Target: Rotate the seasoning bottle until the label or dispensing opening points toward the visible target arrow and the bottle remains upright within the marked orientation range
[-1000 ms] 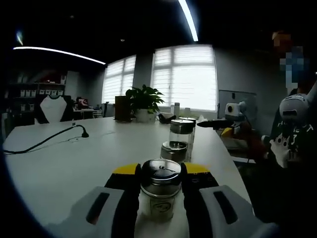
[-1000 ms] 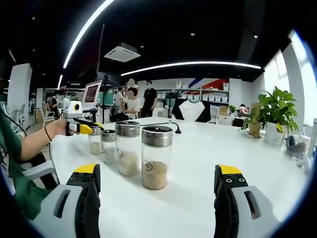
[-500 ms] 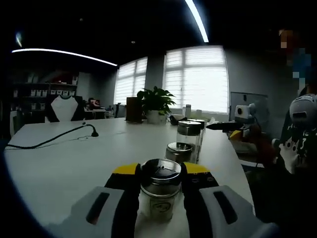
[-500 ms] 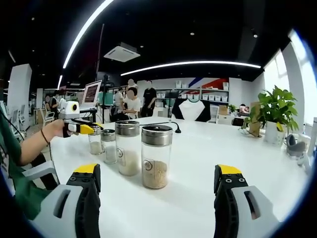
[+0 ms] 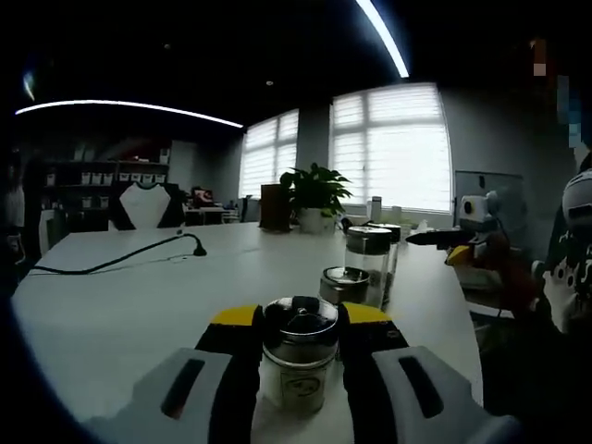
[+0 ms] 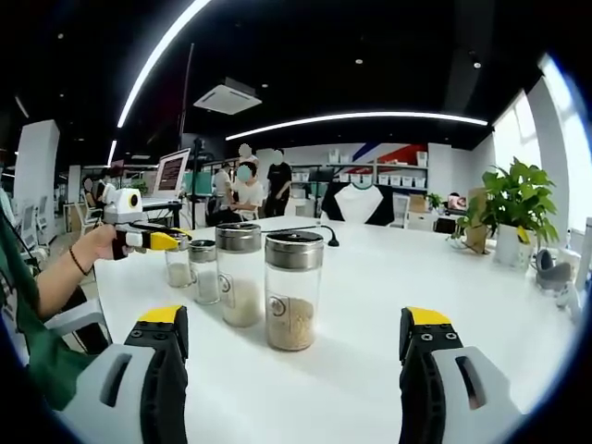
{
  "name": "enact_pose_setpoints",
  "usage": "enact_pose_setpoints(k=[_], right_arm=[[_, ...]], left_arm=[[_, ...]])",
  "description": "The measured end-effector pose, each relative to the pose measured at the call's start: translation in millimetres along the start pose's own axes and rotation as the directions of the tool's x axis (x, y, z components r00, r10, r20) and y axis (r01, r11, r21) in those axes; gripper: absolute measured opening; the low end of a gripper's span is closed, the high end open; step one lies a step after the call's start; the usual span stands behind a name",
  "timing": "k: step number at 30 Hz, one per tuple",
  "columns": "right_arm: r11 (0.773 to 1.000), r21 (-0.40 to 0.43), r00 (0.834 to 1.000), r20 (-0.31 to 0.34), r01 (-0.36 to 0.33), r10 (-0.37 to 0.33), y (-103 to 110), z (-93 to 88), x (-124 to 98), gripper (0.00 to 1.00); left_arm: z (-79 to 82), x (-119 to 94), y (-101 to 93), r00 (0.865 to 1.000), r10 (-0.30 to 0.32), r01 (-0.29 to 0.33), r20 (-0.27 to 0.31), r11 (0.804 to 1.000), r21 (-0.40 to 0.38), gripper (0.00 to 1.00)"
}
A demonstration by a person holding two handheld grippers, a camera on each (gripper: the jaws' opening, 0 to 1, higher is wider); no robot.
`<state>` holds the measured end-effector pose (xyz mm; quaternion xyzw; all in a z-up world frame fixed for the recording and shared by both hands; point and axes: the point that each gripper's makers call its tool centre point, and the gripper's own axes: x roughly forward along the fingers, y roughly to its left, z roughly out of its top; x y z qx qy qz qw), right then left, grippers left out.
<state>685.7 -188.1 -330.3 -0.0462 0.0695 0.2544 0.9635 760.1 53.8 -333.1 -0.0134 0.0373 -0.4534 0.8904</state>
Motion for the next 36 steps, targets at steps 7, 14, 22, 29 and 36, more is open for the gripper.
enact_pose_setpoints(k=[7, 14, 22, 29, 36], right_arm=[[1.0, 0.002, 1.0, -0.002, 0.001, -0.001, -1.0, -0.8, 0.6, 0.97], [1.0, 0.005, 1.0, 0.0, -0.004, 0.004, -0.5, 0.0, 0.9, 0.97], [1.0, 0.006, 1.0, -0.001, 0.0, 0.0, -3.4, -1.0, 0.8, 0.97], [1.0, 0.001, 1.0, -0.007, -0.003, 0.004, -3.4, -1.3, 2.2, 0.97], [1.0, 0.002, 1.0, -0.01, 0.002, -0.002, -5.7, -2.0, 2.2, 0.97]], left_arm=[[-0.1, -0.6, 0.8, 0.998, 0.067, -0.066, -0.017, 0.997, 0.029, 0.34], [-0.2, -0.4, 2.9, 0.992, 0.124, -0.124, -0.004, 0.992, 0.018, 0.34], [-0.8, -1.2, 5.5, 0.975, 0.223, -0.223, -0.007, 0.975, 0.012, 0.34], [-0.5, -3.5, 6.5, 0.95, 0.313, -0.313, 0.006, 0.95, 0.002, 0.34], [-0.9, -5.8, 6.6, 0.928, 0.372, -0.372, 0.003, 0.928, -0.001, 0.34]])
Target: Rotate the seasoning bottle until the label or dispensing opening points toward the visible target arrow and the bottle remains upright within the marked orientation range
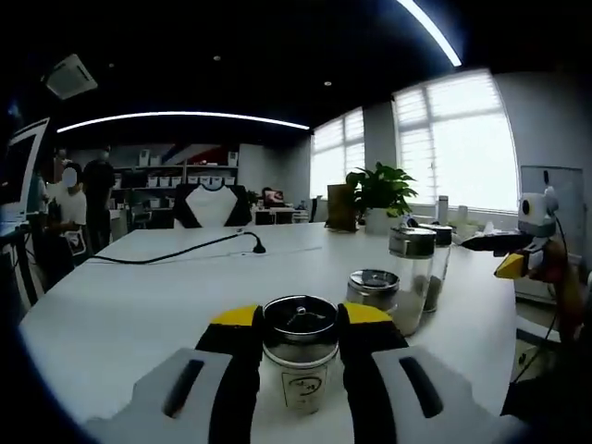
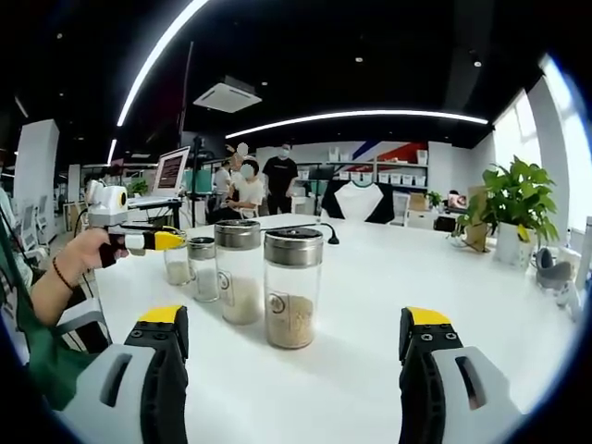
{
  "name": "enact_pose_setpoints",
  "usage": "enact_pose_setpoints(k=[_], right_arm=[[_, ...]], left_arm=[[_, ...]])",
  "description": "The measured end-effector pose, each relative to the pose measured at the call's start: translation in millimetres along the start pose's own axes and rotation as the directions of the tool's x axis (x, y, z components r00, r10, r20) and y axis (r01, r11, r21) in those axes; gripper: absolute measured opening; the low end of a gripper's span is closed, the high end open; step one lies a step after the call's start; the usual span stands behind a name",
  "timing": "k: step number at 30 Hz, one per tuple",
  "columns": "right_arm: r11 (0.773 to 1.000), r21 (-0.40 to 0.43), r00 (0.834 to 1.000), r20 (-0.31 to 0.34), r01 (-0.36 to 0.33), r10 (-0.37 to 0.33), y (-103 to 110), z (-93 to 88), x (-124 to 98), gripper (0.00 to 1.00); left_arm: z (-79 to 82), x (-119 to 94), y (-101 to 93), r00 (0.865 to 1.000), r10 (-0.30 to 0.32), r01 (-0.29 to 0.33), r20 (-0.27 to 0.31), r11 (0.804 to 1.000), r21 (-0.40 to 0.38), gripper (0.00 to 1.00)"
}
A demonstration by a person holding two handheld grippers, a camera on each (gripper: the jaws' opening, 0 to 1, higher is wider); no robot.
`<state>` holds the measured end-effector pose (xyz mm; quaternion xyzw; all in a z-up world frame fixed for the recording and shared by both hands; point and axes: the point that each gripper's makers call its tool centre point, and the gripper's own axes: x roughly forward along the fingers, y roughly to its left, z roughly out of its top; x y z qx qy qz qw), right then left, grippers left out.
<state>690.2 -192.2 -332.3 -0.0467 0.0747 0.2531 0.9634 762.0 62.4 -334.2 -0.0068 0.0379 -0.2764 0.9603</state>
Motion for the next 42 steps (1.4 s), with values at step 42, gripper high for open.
enact_pose_setpoints(k=[42], right_arm=[[1.0, -0.002, 1.0, -0.002, 0.009, -0.009, -1.5, 0.9, -1.5, 0.97]], left_arm=[[29.2, -26.1, 6.3, 0.981, -0.175, 0.169, 0.078, 0.982, 0.078, 0.45]])
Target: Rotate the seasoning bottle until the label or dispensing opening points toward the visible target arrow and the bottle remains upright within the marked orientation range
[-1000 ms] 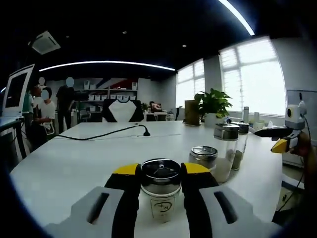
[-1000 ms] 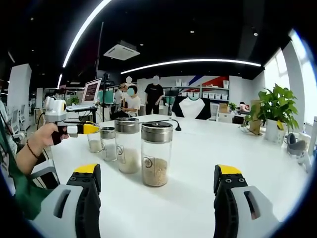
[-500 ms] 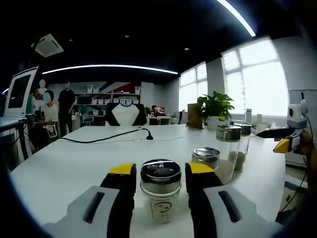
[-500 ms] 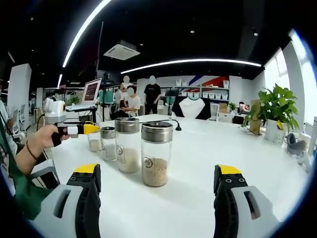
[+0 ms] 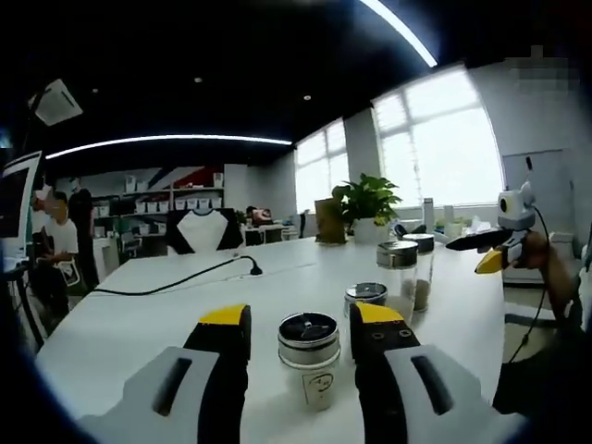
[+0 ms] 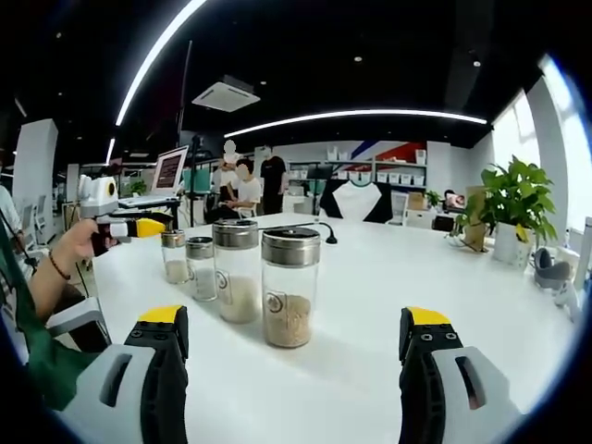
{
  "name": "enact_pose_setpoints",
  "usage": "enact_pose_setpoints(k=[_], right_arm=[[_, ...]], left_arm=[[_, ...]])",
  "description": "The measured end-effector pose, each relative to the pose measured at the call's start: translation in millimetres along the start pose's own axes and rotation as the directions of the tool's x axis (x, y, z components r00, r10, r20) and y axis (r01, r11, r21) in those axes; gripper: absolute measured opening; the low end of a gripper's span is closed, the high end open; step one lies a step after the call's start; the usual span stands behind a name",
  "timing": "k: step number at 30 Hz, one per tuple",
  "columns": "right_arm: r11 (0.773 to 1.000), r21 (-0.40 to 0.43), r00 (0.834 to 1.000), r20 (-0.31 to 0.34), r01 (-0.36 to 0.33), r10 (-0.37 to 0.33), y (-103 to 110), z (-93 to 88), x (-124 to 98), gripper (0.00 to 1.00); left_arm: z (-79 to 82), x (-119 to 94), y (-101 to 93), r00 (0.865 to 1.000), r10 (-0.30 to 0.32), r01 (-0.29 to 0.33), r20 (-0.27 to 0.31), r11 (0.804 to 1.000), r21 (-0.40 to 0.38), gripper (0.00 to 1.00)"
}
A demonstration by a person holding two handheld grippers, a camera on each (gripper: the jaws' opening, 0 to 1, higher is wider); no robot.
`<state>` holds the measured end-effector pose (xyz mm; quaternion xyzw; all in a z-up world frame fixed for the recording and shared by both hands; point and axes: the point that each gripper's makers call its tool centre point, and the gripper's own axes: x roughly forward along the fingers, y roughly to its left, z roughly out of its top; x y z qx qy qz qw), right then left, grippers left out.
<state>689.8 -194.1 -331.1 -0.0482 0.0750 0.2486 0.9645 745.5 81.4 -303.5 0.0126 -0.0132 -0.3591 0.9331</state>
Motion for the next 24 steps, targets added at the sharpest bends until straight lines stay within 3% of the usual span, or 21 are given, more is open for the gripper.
enact_pose_setpoints(k=[7, 11, 13, 17, 19, 24], right_arm=[[1.0, -0.003, 1.0, -0.004, -0.006, 0.006, 3.8, -0.3, 1.0, 0.97], [1.0, -0.004, 1.0, -0.007, -0.009, 0.009, 3.7, -1.0, 1.5, 0.97], [1.0, -0.002, 1.0, -0.009, -0.01, 0.01, 3.3, -1.5, 1.9, 0.97], [1.0, -0.001, 1.0, -0.008, -0.007, 0.007, 3.2, -1.3, 1.7, 0.97], [1.0, -0.001, 1.0, -0.01, -0.008, 0.008, 3.9, -2.0, 2.1, 0.97], [1.0, -0.004, 1.0, -0.01, -0.013, 0.013, 5.2, -1.3, 2.4, 0.97]], left_arm=[[-4.8, 2.8, 1.9, 0.99, -0.143, 0.143, -0.018, 0.99, 0.015, 0.45], [-1.4, 8.0, 8.1, 0.982, -0.191, 0.191, -0.009, 0.98, 0.046, 0.43], [-4.6, 10.2, 2.0, 0.962, -0.271, 0.272, -0.02, 0.962, 0.036, 0.44], [-8.0, 14.5, -2.4, 0.941, -0.338, 0.339, -0.028, 0.941, 0.023, 0.44], [-10.6, 15.2, -17.0, 0.893, -0.449, 0.449, -0.034, 0.893, 0.007, 0.44], [-20.6, 20.1, -21.3, 0.857, -0.507, 0.511, -0.089, 0.859, 0.029, 0.45]])
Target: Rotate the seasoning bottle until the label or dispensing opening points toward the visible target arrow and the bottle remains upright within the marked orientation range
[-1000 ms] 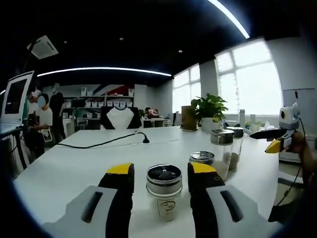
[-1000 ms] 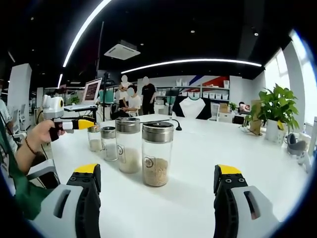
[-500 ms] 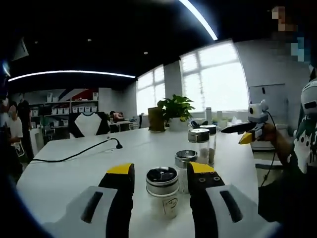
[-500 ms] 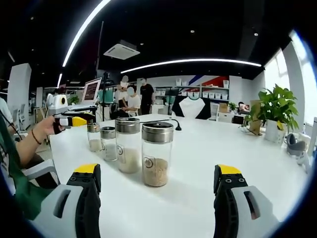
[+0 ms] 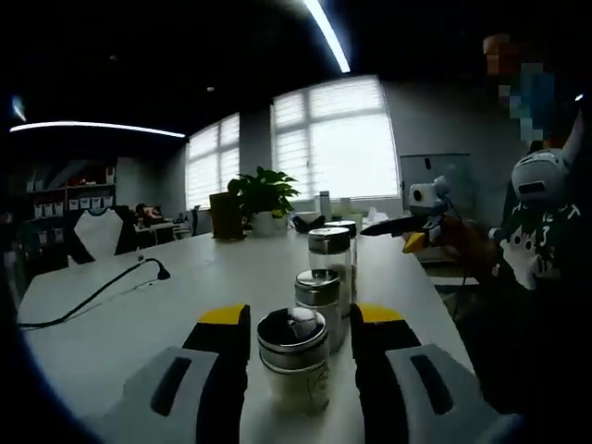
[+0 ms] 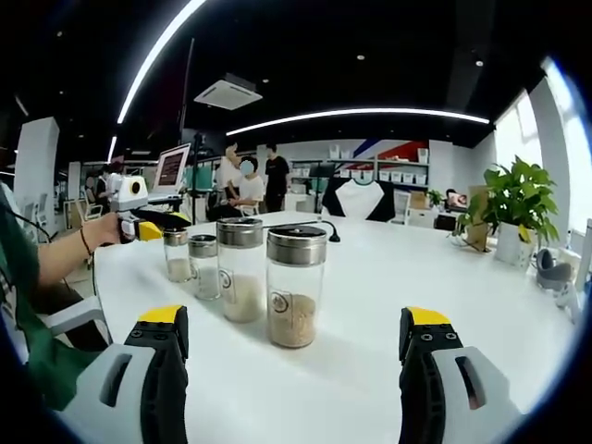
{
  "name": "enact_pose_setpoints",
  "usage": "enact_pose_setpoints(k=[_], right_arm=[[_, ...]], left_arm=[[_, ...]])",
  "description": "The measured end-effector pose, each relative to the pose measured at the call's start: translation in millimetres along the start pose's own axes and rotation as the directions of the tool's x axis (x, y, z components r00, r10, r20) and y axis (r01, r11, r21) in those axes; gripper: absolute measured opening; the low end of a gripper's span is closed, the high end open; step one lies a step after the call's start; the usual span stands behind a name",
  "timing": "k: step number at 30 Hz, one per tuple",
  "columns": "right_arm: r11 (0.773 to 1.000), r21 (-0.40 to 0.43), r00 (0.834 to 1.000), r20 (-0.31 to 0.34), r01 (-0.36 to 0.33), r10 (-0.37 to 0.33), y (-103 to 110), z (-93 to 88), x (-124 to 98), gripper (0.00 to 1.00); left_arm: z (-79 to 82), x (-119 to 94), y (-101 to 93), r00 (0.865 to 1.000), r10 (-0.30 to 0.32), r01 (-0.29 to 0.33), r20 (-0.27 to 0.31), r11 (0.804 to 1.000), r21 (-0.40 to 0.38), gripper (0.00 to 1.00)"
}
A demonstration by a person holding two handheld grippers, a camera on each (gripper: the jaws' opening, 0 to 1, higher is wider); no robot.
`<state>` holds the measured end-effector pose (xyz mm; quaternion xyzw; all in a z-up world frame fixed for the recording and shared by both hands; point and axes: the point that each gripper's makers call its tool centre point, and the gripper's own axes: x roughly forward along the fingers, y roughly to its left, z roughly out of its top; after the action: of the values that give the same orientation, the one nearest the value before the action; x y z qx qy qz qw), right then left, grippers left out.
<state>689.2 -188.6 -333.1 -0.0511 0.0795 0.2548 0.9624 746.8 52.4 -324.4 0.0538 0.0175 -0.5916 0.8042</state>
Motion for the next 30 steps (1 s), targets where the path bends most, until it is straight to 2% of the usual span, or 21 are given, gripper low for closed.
enact_pose_setpoints(k=[9, 12, 17, 19, 22, 30], right_arm=[[1.0, 0.0, 1.0, -0.004, 0.001, -0.001, 1.0, -1.1, 0.7, 0.97], [1.0, -0.001, 1.0, -0.005, 0.002, -0.002, 1.3, -0.9, 0.4, 0.97], [1.0, 0.0, 1.0, -0.003, 0.002, -0.002, 1.9, -0.5, 0.0, 0.97], [1.0, -0.001, 1.0, -0.005, 0.003, -0.003, 1.8, -0.9, 0.0, 0.97], [1.0, 0.0, 1.0, -0.006, 0.002, -0.002, 2.1, -1.4, 0.0, 0.97], [1.0, 0.001, 1.0, -0.006, 0.003, -0.003, 2.8, -1.7, -0.6, 0.97]], left_arm=[[-1.6, 3.3, 1.0, 0.997, -0.082, 0.082, 0.006, 0.996, -0.035, 0.45], [-1.3, 3.9, 5.0, 0.996, -0.088, 0.089, 0.009, 0.995, -0.047, 0.45], [-4.2, 5.3, 1.5, 0.993, -0.118, 0.118, -0.004, 0.991, -0.056, 0.42], [-5.9, 5.4, -0.4, 0.991, -0.134, 0.133, -0.013, 0.99, -0.057, 0.38], [-5.5, 5.8, 1.5, 0.991, -0.137, 0.136, -0.013, 0.988, -0.071, 0.34], [-7.0, 6.8, 1.6, 0.99, -0.135, 0.132, -0.032, 0.989, -0.066, 0.34]])
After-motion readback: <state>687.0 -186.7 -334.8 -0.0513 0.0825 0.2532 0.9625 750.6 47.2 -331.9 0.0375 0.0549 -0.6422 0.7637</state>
